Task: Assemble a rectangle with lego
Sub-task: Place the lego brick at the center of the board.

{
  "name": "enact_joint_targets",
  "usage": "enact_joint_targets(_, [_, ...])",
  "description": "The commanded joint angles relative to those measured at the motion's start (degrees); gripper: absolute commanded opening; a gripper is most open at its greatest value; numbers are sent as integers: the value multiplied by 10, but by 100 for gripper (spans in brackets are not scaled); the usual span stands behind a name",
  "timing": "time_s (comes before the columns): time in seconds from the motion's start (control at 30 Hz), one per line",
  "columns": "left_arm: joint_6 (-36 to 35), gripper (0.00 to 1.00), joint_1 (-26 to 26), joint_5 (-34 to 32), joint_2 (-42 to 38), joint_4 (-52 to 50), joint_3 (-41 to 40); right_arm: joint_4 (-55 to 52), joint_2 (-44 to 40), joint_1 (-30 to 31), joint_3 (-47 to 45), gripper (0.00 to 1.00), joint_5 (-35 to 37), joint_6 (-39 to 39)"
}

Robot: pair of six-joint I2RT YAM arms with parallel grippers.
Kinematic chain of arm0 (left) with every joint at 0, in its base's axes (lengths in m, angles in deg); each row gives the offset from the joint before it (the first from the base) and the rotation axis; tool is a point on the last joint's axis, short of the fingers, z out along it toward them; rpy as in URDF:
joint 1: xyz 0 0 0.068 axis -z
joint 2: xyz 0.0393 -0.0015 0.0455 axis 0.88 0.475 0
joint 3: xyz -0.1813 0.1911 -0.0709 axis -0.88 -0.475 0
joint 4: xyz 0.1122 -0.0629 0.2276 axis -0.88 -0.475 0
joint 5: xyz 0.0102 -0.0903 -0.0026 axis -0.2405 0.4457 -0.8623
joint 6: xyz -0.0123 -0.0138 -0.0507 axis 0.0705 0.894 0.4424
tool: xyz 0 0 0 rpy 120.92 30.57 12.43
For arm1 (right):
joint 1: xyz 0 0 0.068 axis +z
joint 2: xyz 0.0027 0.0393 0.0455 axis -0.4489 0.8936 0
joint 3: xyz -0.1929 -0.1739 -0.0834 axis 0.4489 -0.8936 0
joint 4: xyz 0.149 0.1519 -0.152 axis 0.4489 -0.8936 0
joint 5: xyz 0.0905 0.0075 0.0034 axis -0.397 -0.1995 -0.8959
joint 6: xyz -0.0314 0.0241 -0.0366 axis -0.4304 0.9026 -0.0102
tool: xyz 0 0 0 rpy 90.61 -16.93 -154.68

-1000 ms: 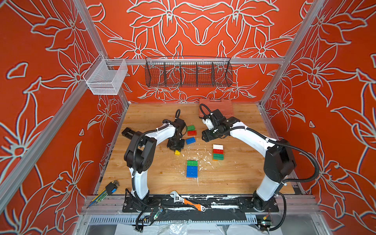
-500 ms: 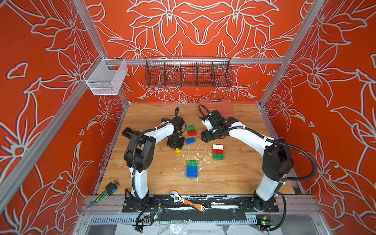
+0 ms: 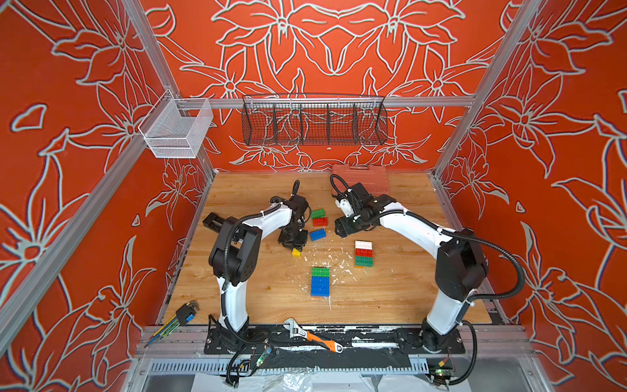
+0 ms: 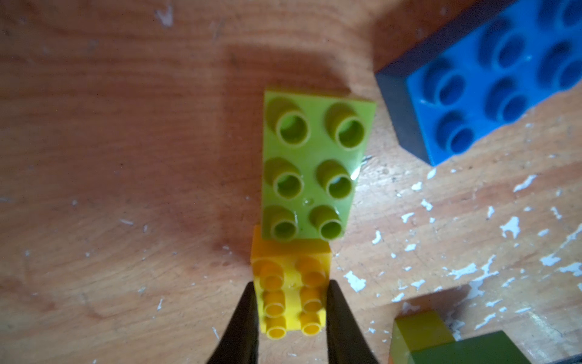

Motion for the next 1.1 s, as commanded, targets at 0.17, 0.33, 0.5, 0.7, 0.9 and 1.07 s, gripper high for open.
enact_joint_targets(0.17, [-18,21,10,-12,16,-18,12,-5,9,4,17,71,-8,-1])
enact_joint_targets(0.33, [-27,21,10,-24,24,-27,22,-7,11,3,17,71,-8,-1])
enact_joint_targets(0.5, [-34,20,10,-28,30,-32,32,-7,11,3,15,71,-8,-2])
enact_joint_targets(0.7, [-35,20,10,-31,33,-34,37,-8,12,3,13,71,-7,-2])
enact_joint_targets(0.9, [-39,20,10,-23,38,-34,37,-9,14,4,15,71,-7,-3])
enact_joint_targets(1.07, [-43,21,10,-24,38,-35,41,-10,16,4,16,71,-8,-4])
